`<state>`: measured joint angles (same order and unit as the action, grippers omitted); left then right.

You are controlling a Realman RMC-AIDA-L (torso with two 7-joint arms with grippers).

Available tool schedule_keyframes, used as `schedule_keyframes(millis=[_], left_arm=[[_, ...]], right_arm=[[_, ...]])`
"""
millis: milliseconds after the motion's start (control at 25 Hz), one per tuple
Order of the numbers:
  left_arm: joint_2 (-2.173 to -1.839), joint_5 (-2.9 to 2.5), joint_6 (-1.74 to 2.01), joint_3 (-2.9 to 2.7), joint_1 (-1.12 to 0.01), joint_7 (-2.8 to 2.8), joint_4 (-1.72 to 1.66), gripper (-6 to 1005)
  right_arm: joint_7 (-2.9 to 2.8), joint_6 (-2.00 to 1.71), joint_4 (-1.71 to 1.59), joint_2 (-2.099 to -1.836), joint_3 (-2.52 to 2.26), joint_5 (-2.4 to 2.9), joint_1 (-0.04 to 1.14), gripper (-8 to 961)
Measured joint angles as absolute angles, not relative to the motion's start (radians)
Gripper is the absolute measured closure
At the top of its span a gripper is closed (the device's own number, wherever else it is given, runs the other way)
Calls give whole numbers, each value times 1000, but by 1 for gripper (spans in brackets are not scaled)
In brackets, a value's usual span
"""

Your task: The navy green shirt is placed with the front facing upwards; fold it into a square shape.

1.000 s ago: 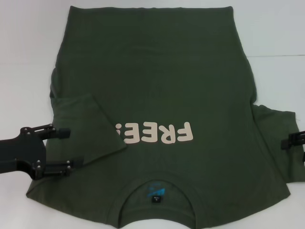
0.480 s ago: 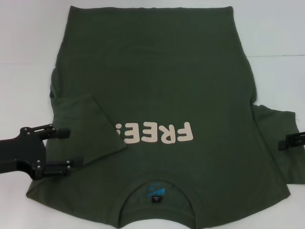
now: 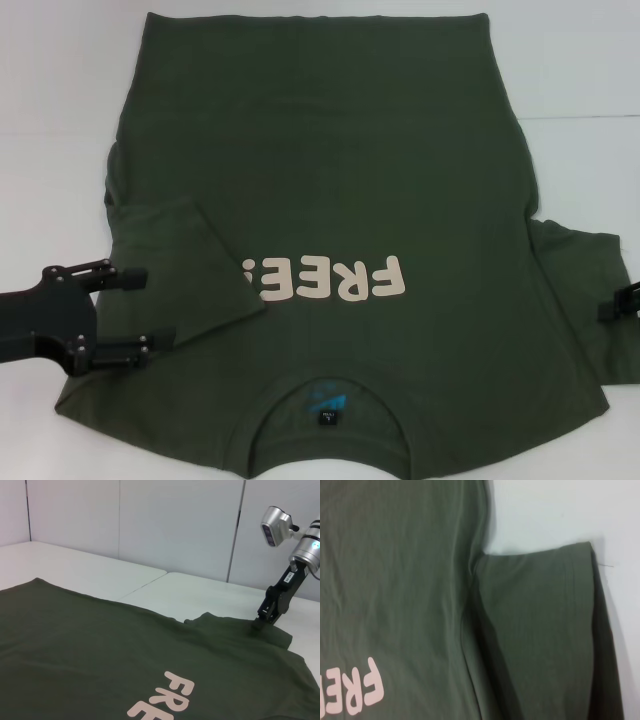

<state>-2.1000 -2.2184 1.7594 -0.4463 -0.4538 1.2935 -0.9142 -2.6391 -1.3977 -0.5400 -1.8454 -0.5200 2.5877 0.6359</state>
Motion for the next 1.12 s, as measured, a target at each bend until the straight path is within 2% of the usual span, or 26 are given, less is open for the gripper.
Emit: schedule_keyframes(millis=[280, 480, 720, 1120], left_arm=[[-2100, -2218, 1759, -445, -454, 1293, -914, 150], [-2099, -2218, 1758, -446, -454, 1293, -914, 150], [-2099, -2218, 1758, -445, -454, 1293, -914, 151], [-2099, -2218, 1758, -442, -454, 1293, -914, 151]], right_arm=[[-2624, -1404, -540, -1844, -528, 2590, 639, 634], [-2623, -1405, -540, -1844, -528, 2590, 637, 872], [-2617, -1405, -540, -1842, -525, 2589, 636, 952], [-2560, -1440, -538, -1832, -518, 2504, 620, 951]])
